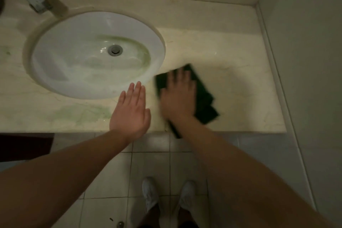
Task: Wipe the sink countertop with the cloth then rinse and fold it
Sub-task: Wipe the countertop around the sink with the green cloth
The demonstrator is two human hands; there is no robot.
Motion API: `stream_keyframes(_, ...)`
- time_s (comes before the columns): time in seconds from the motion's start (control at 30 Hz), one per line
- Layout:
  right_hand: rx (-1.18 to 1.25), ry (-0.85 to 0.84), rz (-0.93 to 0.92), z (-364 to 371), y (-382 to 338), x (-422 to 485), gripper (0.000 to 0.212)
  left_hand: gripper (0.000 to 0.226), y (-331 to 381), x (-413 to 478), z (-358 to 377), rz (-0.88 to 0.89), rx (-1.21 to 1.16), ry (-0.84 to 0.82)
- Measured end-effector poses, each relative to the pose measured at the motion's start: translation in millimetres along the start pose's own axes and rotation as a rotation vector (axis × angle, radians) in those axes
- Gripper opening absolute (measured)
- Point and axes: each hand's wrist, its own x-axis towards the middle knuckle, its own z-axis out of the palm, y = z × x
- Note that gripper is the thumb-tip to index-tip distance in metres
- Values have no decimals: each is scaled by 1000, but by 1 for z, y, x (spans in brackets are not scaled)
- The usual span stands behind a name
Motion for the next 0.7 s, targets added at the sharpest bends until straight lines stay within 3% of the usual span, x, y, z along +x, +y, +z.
stream_keyframes(0.07,24,-69,-159,6,-21,-27,62,68,1,-1,-1,4,11,4)
stream_keyframes(0.13,19,-44,-195,2,14,-32,62,68,1,-1,0,0,9,2)
stream_keyframes(0.3,-58,80,326,-21,192,-26,63,68,0,0,1,-2,4,-8)
stream_keyframes(0.37,-44,61,429,-25,226,-28,62,68,1,0,1,-8,6,-8)
stream_keyframes(0.6,-6,62,439,-36,216,54,63,68,1,0,3,-8,-18,11)
stream_keyframes(0.7,-26,56,394,-41,175,114,65,69,0,1,5,1,-30,33)
